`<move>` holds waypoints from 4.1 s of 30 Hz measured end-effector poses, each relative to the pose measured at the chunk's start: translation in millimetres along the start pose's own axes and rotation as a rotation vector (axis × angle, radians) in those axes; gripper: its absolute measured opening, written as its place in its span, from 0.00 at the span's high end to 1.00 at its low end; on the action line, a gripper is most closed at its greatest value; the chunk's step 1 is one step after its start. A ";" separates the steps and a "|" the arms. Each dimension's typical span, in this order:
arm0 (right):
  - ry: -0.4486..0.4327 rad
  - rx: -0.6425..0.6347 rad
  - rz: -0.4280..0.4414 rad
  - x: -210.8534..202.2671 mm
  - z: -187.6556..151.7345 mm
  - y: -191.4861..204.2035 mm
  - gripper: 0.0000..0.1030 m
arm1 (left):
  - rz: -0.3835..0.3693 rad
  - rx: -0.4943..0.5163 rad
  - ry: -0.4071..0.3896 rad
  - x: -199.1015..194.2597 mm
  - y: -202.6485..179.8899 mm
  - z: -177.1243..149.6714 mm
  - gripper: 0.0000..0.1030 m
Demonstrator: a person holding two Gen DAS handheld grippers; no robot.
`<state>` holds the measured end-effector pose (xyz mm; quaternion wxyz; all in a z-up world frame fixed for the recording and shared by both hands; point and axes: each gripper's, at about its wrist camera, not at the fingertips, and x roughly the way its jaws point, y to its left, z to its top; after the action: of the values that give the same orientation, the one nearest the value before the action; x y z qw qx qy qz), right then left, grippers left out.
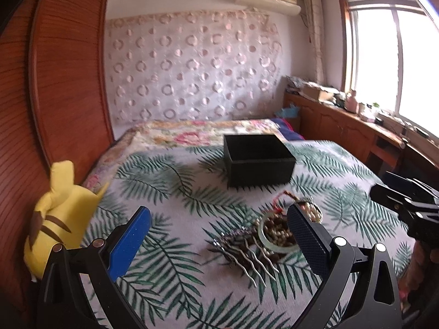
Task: Organize jewelry
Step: 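Move the right tool toward the jade bangle while the left tool approaches the silver hair comb, then grasp the silver hair comb with the left tool while the right tool grasps the jade bangle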
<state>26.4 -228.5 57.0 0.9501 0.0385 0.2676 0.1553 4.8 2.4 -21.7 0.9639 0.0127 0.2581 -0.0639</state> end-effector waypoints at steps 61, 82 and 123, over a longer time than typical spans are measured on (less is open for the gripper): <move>0.278 -0.332 0.212 98.1 3.9 50.8 0.28 | -0.084 -0.039 0.199 44.2 35.7 -36.3 0.07; 0.257 -0.245 0.164 73.6 -4.8 8.6 0.28 | -0.146 0.018 0.357 101.4 -9.0 -29.9 0.40; 0.240 -0.260 0.166 89.5 9.7 19.3 0.28 | -0.121 0.011 0.244 75.0 33.1 -6.5 0.45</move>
<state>98.6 -181.8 23.9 0.8923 -0.0813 0.3527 0.2697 70.3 26.8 -65.1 0.9196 0.0101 0.3734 -0.1214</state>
